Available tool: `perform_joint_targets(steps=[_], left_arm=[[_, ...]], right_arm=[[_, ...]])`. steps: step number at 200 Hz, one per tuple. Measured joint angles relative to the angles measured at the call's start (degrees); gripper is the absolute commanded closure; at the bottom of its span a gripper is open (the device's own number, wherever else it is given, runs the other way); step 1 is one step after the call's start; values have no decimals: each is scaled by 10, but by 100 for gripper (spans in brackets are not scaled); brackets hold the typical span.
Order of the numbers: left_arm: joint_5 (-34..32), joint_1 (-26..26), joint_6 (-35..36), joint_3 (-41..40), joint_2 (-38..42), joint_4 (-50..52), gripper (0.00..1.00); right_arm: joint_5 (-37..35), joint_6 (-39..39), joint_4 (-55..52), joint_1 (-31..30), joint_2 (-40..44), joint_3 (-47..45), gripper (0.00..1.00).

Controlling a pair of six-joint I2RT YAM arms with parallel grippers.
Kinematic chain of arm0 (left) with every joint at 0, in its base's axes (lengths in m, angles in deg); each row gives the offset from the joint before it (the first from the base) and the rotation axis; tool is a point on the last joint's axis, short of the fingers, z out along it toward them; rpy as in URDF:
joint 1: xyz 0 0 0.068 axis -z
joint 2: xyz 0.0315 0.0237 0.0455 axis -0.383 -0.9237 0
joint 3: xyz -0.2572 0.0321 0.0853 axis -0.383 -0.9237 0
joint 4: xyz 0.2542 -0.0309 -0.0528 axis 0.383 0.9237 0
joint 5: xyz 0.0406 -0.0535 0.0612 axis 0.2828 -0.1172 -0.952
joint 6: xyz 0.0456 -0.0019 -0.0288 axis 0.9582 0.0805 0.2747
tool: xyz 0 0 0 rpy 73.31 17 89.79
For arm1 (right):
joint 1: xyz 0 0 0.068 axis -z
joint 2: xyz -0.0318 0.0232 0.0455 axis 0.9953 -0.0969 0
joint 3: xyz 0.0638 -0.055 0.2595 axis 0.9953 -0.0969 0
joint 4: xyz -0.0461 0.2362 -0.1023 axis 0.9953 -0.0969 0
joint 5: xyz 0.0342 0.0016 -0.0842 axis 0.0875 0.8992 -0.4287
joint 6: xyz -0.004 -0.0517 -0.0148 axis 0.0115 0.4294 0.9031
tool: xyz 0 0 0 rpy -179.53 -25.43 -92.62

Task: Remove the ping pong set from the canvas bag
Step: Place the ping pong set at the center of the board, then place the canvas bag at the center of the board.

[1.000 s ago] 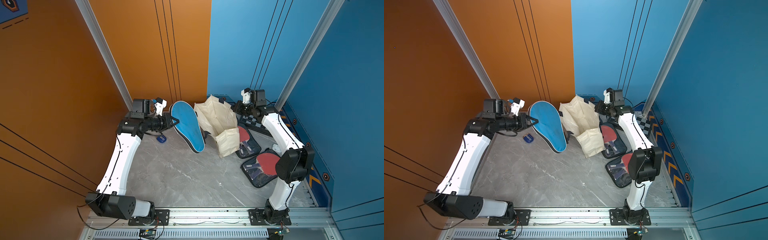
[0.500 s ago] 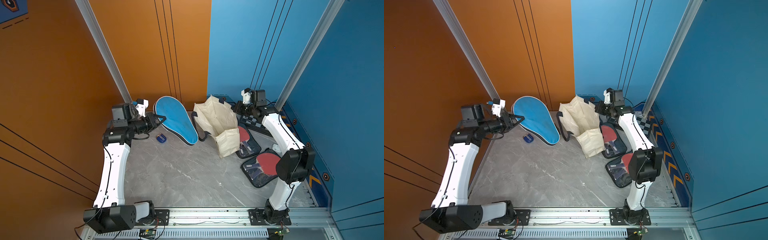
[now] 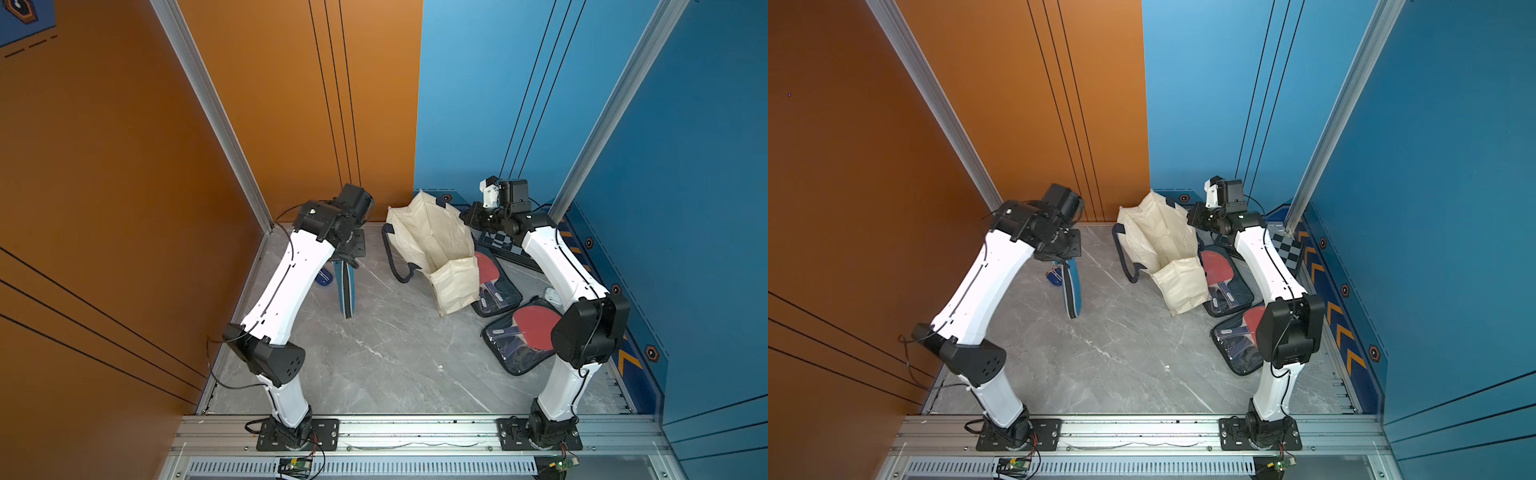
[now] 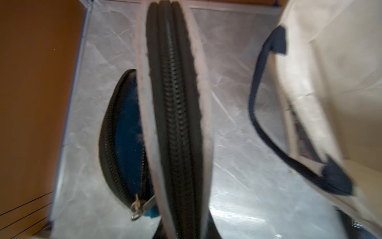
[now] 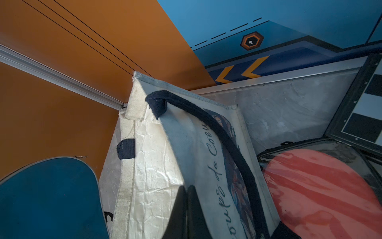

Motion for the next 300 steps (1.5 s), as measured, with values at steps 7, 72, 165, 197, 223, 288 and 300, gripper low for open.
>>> perform_joint_targets(steps=[7,72,165,197,223,288,300], left_arm=[[-30,9,-3,-11,-12,14,100],[-228,92,-2,-78,-75,41,100],[-259,176,-7,-189,-104,-4,100],[-257,212,-7,-222,-113,-26,100],[-247,229,-7,-251,-130,-54,100],[-222,238,14,-300,-137,-105,100],[-217,239,23,-299,-144,-112,100]], right_arm=[[0,0,0,-1,0,0,100],[-17,-7,-2,-2,3,2,100],[18,-110,45,46,8,-45,100],[29,-153,78,72,7,-76,100],[31,-172,92,78,7,-76,100],[35,-187,95,80,7,-76,100],[35,-187,95,80,7,-76,100]])
